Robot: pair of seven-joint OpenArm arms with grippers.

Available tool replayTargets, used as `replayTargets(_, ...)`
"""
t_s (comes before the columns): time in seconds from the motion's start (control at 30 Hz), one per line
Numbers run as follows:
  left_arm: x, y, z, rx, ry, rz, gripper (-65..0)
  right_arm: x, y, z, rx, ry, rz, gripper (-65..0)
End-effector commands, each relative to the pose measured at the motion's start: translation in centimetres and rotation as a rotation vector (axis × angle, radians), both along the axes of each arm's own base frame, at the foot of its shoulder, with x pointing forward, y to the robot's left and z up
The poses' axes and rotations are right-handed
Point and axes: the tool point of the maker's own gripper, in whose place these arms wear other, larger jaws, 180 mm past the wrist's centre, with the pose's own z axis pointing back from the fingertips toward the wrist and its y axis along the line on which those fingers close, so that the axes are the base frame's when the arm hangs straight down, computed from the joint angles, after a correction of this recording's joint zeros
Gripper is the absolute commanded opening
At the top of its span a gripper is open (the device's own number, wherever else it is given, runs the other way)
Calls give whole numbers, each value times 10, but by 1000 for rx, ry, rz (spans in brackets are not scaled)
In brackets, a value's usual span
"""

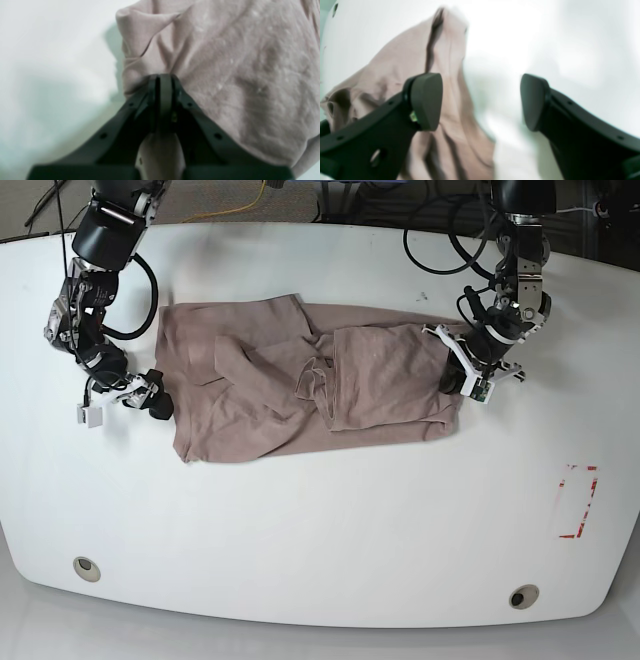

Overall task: Layout the t-shirt on the table in an organized manner, then fold the t-shirt properly
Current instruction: 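Lift the collar end with the right gripper and swing it outward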

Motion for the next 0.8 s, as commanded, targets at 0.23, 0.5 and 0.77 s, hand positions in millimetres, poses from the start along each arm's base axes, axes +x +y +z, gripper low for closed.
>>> replayTargets(0.23, 4, 4, 5, 16, -12, 2, -650, -1, 41, -4, 46, -5, 68, -189)
replayTargets(0.5, 4, 4, 5, 16, -12, 2, -650, 0, 83, 4, 47, -33, 167, -190)
replayTargets(0.77, 3, 4, 4, 16, -10, 2, -650, -2, 99, 8, 38, -47, 212, -202)
